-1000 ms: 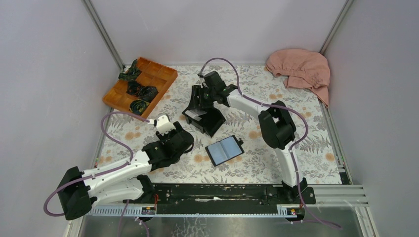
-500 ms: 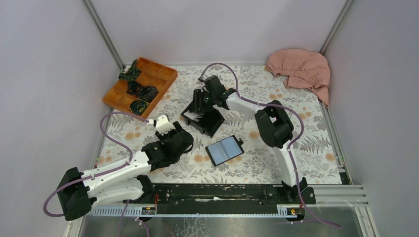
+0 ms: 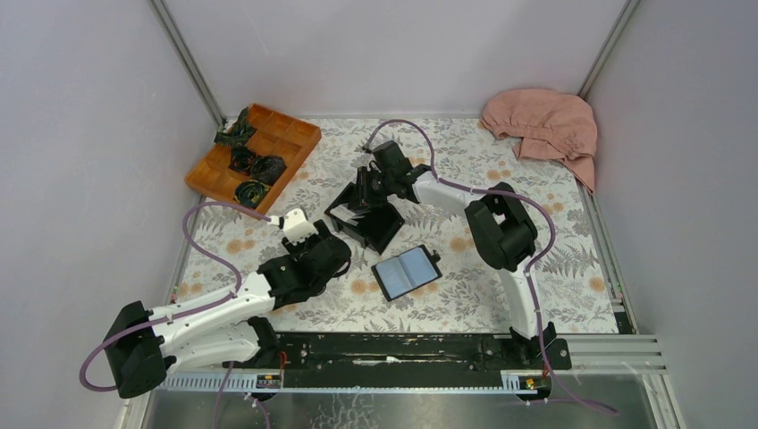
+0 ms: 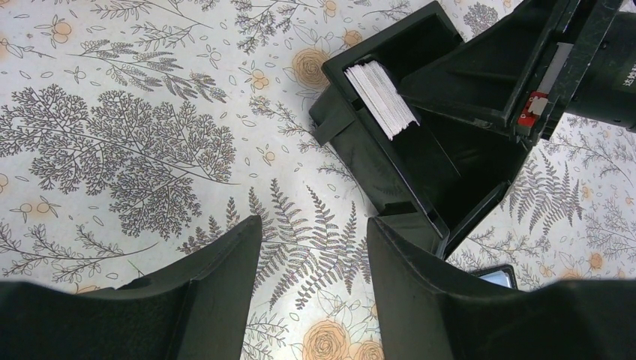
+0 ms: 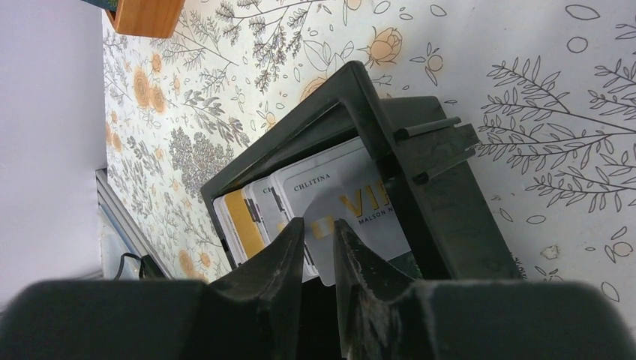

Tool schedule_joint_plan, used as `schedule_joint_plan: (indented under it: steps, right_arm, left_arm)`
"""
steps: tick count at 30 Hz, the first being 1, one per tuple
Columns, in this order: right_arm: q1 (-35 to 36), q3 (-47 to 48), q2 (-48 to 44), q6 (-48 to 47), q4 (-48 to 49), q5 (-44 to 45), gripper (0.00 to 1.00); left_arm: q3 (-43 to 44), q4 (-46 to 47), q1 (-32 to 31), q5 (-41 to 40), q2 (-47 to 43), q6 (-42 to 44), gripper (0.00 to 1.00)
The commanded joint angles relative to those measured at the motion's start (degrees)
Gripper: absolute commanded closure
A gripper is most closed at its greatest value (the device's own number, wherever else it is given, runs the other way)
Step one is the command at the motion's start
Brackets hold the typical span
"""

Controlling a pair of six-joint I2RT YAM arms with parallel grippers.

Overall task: Put the credit cards into the card holder
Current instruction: Pick up the credit card from the storage box.

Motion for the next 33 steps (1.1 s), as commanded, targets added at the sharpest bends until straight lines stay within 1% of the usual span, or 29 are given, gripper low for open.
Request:
schedule_joint_plan:
  steps: [1, 4, 5, 7, 8, 12, 13, 20, 25, 29, 33]
  right_arm:
    - [0.5, -1.1, -3.5, 0.5, -1.9, -1.7, 0.74]
    - [0.5, -1.4, -3.9, 0.3, -1.8, -1.8, 0.76]
    - [0.6, -1.5, -4.0, -0.3, -2.1, -1.4, 0.74]
    - [1.0, -0.5, -4.1, -2.9, -4.2, 1.2, 0.63]
    - [1.1, -0.3, -4.2, -4.0, -4.9, 2.1, 0.59]
    - [1.6, -0.8, -4.8, -8.2, -6.1, 5.2, 0.5]
    - [1.7, -1.1, -5.0, -8.8, -5.9, 5.7, 0.49]
    - [2.3, -1.0, -4.8, -12.4, -7.5, 8.0, 0.48]
    - [3.3, 0.6, -3.5, -14.2, -9.3, 9.9, 0.5]
    - [3.8, 1.0, -3.2, -15.0, -10.1, 10.9, 0.54]
    - [4.0, 0.7, -4.0, -15.3, -10.0, 10.4, 0.53]
  left_arm:
    - [0.1, 1.8, 0.7, -1.4, -0.1, 1.0, 0.39]
    - [0.1, 1.8, 0.8, -1.4, 0.0, 1.0, 0.39]
    - [0.0, 1.9, 0.8, -1.4, 0.0, 1.0, 0.39]
    - [-0.2, 2.3, 0.9, -1.0, 0.2, 1.1, 0.39]
    - [-0.4, 2.6, 1.0, -0.9, 0.3, 1.2, 0.39]
    - [-0.7, 3.2, 1.3, -0.3, 0.7, 1.3, 0.39]
    - [-0.8, 3.3, 1.4, -0.2, 0.8, 1.3, 0.39]
    - [-0.8, 5.5, 2.6, 1.9, 2.6, 2.7, 0.39]
    - [-0.6, 7.0, 3.7, 3.5, 5.2, 3.0, 0.39]
    - [-1.2, 8.6, 4.8, 4.6, 6.2, 2.9, 0.39]
    - [-2.0, 9.7, 6.1, 5.4, 6.8, 2.9, 0.39]
